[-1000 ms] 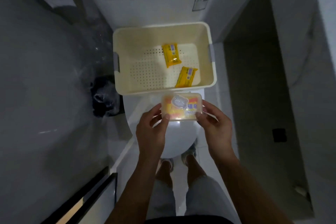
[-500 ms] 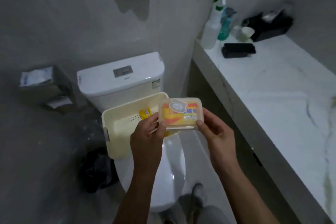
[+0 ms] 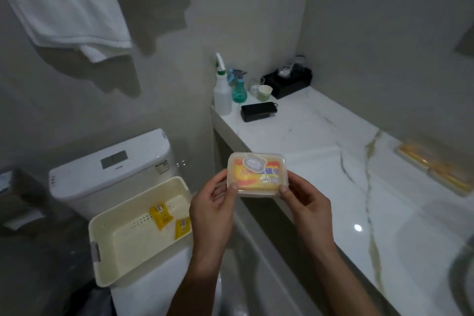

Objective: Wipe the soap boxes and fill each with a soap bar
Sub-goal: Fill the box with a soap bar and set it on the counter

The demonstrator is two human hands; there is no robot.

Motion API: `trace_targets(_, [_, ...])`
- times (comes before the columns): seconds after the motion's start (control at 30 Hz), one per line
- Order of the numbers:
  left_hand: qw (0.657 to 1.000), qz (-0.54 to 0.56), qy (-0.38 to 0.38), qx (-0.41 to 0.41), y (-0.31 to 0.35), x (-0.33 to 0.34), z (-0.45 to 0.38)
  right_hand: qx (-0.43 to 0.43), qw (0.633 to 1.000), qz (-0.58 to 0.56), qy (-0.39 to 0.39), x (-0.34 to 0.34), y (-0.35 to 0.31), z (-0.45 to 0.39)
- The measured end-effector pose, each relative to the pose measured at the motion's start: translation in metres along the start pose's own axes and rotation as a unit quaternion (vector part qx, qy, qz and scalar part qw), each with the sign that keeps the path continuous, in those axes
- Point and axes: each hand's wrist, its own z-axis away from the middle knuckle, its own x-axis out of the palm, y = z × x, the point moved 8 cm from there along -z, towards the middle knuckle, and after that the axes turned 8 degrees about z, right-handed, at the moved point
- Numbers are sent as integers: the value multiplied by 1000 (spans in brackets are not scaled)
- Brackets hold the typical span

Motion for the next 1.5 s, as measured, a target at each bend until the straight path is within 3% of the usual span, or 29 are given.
trace_targets(0.4, [994,20,-111,-14,-18,202,57,43,990,21,131,-213,31,-16])
trace_targets(0.73, [965,-33,-259,-3,-33,340,75,73,956,12,283,-322,63,-16])
trace_targets(1.1, [915,-56,-399,-15,-59,467,32,111,898,4,427,-373,89,-64])
trace_targets(1.5, [885,-86,-458,-7,-98,546,-14,156,868,-18,472,-385,129,-125])
